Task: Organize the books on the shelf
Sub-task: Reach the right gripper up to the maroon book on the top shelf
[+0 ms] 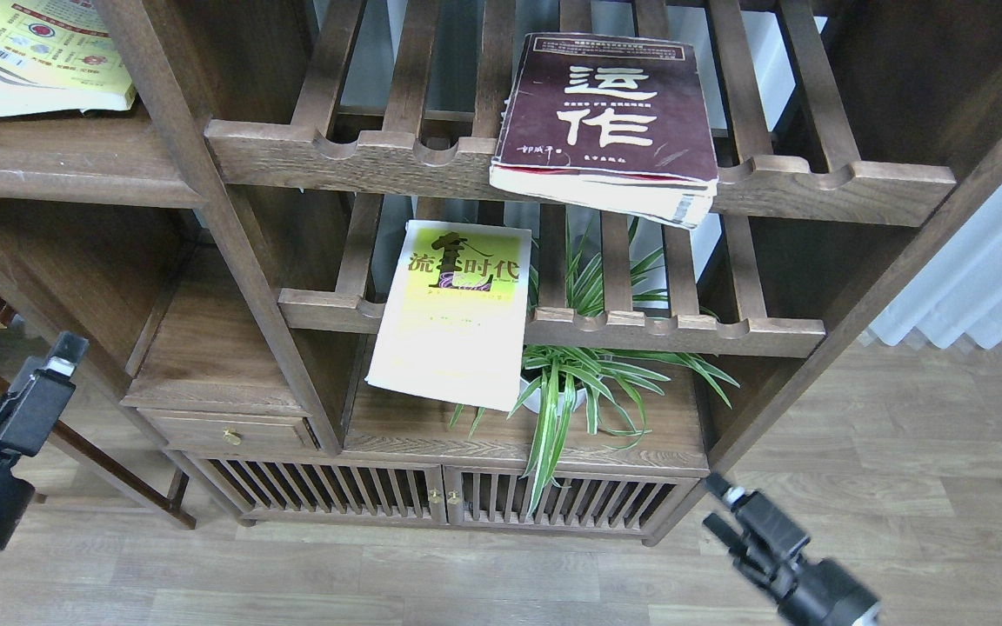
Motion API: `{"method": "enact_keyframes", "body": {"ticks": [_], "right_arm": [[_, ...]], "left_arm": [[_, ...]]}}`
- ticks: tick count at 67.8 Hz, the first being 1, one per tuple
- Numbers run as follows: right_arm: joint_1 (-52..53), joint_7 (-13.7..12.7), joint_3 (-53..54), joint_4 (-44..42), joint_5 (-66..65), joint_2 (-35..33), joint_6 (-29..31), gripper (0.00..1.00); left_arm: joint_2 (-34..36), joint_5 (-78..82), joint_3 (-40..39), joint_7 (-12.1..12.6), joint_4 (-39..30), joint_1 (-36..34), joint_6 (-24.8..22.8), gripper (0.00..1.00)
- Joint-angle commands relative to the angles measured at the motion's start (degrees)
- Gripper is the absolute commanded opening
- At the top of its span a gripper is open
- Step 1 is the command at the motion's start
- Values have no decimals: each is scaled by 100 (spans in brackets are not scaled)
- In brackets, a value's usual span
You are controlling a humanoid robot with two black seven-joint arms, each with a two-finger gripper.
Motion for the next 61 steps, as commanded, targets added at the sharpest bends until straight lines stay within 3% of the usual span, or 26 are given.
{"method": "enact_keyframes", "body": {"ticks": [1, 24, 50, 61], "right_arm": [[132, 1, -2, 101, 10, -5, 0, 99], [1090, -7, -239, 49, -25, 91, 0, 99], [1301, 1, -416, 207, -377, 1225, 0, 99], [1353, 10, -249, 734, -385, 1445, 0, 98]], "left_arm": [[-2, 0, -5, -1, 15, 34, 0, 99], [-2, 0, -22, 17, 41, 69, 0, 99], [-20, 0, -5, 8, 182, 87, 0, 99], [-20, 0, 4, 17, 234, 70, 0, 99]]}}
